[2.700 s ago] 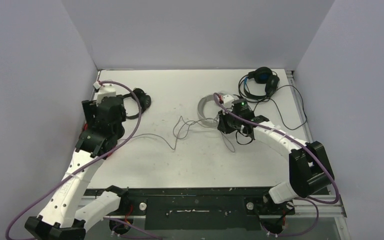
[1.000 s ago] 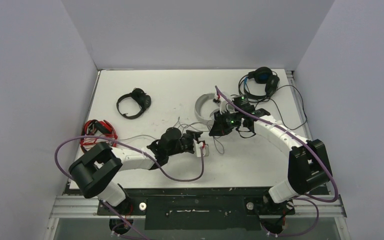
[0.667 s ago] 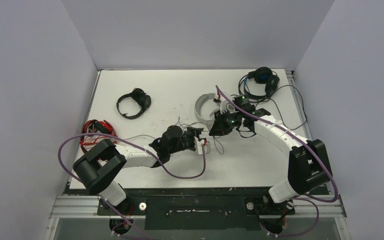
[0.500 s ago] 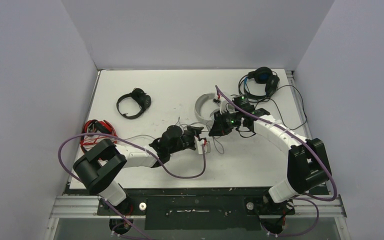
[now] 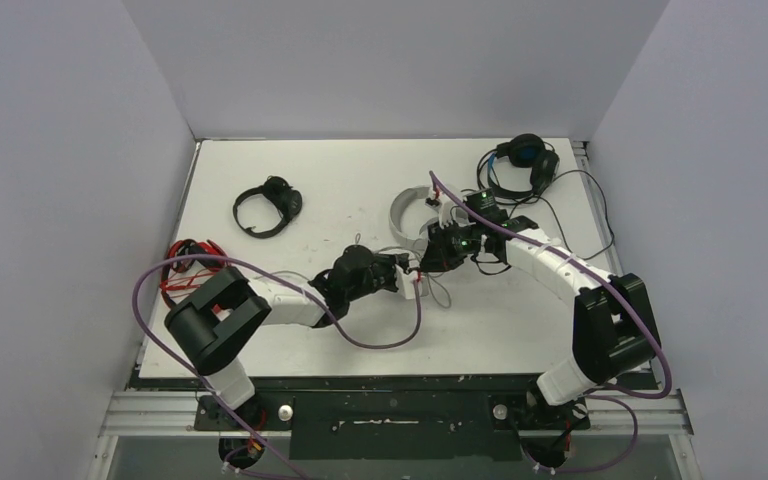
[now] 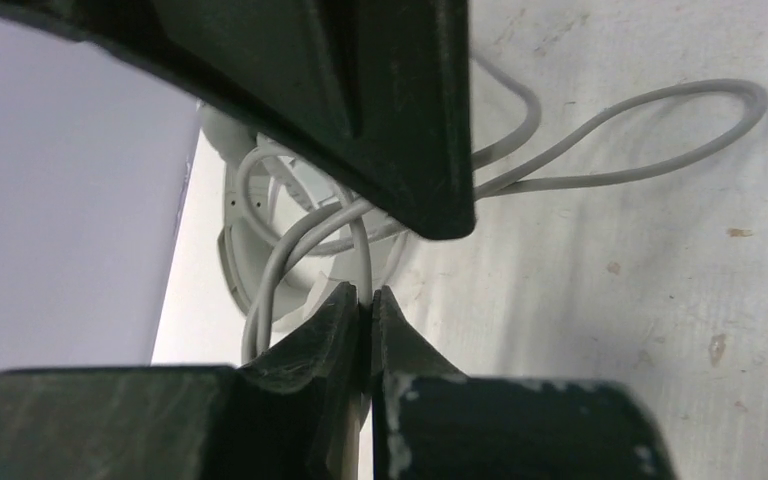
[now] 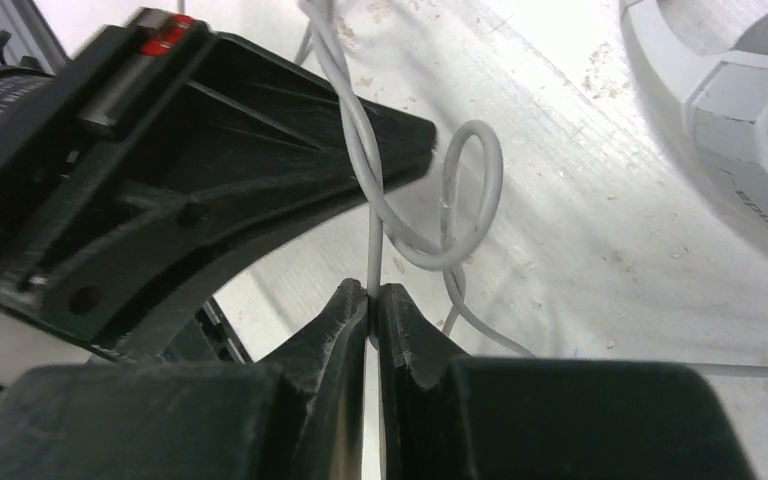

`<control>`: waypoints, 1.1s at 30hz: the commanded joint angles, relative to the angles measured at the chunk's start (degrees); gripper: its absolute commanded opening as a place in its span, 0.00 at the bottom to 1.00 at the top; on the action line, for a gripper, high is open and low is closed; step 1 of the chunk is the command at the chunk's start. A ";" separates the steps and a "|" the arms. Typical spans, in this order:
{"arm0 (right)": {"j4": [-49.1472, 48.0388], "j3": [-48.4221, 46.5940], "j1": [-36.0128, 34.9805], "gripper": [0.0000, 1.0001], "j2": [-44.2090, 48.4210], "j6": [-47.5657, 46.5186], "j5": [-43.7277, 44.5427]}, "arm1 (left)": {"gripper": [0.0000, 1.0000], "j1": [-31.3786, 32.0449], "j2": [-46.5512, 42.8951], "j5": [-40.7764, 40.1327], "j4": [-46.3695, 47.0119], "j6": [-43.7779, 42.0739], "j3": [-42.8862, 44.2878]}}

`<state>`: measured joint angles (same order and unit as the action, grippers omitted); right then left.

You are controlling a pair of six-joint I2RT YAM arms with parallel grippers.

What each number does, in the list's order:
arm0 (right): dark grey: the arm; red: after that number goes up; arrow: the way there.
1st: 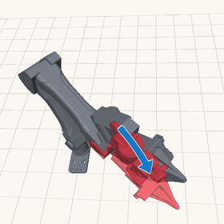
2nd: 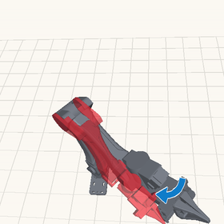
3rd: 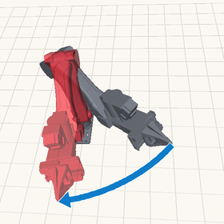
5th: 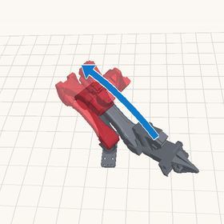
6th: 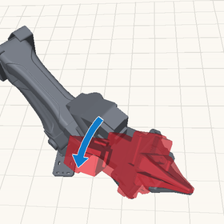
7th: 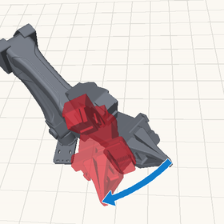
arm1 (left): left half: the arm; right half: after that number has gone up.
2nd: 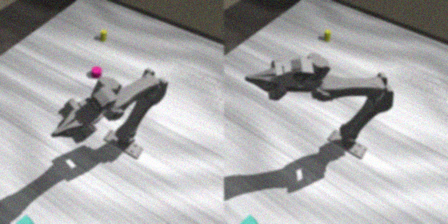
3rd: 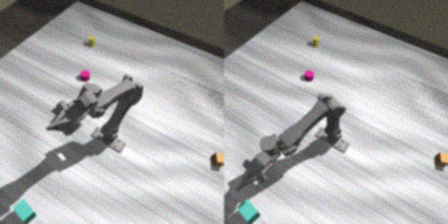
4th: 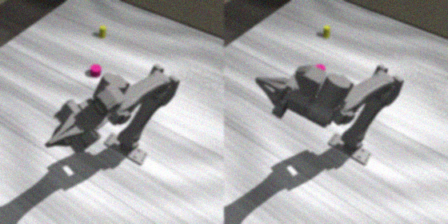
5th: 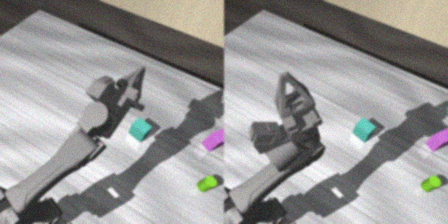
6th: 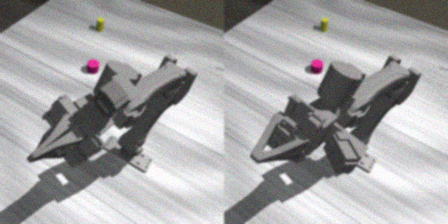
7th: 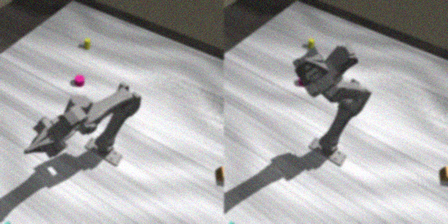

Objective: Wrap the headphones
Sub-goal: Untie the headphones cable at the center of the board.

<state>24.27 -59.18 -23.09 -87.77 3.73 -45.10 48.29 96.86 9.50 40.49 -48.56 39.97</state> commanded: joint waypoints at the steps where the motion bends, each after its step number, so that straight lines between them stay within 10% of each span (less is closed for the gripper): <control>1: 0.40 -2.10 1.50 0.00 1.99 0.86 4.89 | 0.00 0.33 -6.33 -6.45 2.16 2.51 -2.09; 14: -6.50 5.80 15.21 0.00 7.53 13.11 21.75 | 0.00 -8.76 -52.89 -23.98 -29.73 33.24 -8.58; 21: -8.36 8.26 16.06 0.00 8.07 15.72 25.32 | 0.00 -23.06 -57.46 -37.02 -39.23 27.30 1.34; 33: -7.24 9.99 16.12 0.00 9.29 19.76 36.71 | 0.00 -30.83 -51.15 -67.06 -1.04 -0.79 6.98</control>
<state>18.09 -50.06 -7.79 -81.52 21.34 -16.91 19.14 46.19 -46.72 18.87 -38.37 44.42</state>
